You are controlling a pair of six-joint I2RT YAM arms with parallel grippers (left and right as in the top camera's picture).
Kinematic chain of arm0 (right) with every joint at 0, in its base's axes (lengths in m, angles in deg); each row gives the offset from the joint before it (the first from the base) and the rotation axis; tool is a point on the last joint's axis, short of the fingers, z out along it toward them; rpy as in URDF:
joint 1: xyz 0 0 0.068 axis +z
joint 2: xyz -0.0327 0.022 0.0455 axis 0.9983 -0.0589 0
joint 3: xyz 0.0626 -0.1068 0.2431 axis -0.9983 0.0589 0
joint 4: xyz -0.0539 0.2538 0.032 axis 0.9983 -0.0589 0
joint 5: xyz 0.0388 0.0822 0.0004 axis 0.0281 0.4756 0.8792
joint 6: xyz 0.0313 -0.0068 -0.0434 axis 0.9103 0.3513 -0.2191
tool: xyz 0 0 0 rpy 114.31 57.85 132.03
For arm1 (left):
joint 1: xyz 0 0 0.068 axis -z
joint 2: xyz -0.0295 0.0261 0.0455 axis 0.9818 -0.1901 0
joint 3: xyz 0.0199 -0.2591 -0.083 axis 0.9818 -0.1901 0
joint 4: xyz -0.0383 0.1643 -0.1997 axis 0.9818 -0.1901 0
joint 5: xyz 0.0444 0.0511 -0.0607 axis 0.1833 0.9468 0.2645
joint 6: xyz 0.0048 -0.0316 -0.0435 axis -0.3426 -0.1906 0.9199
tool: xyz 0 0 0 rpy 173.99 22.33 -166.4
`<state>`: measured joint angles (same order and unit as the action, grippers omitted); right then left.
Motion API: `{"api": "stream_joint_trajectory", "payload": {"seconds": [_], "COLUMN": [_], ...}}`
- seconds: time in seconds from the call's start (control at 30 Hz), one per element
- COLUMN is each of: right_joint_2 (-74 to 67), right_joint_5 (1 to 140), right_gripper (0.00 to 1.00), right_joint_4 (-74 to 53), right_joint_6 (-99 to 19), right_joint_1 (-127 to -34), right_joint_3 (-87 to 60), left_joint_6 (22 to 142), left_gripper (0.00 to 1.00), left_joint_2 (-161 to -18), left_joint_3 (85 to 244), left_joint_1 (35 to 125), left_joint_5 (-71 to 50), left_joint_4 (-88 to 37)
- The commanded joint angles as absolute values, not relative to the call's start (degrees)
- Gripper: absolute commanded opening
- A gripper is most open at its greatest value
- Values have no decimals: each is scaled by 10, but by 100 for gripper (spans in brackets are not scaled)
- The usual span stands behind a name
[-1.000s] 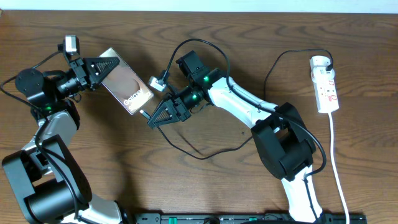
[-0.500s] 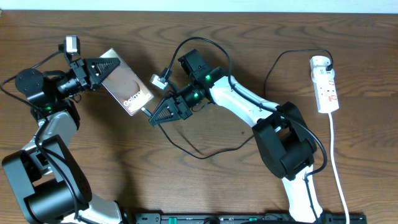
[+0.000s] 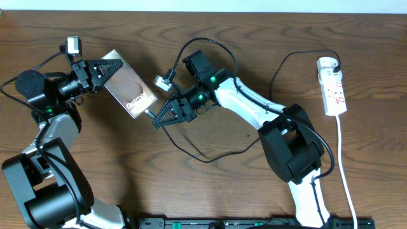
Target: Plug charger to phone and switch on socket
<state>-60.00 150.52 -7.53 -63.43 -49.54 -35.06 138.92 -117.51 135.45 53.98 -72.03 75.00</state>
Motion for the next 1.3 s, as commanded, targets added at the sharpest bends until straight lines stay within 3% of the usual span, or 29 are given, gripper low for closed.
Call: {"api": "stream_joint_trajectory", "payload": {"seconds": [0.0, 1.27], "right_joint_2": [-595, -595], "right_joint_5": [1522, 1521], "right_gripper": [1, 1], "right_joint_4": [-73, -44], "right_joint_6": [-633, -589], "right_joint_1": [-505, -510], "right_joint_3": [-351, -351], "left_joint_6": [1384, 1373], "left_gripper": [7, 7], "left_joint_2": [-1166, -1166], "left_joint_3": [1360, 1360], "left_joint_1": [540, 561], "left_joint_5": [-725, -719], "left_joint_4": [755, 755]}}
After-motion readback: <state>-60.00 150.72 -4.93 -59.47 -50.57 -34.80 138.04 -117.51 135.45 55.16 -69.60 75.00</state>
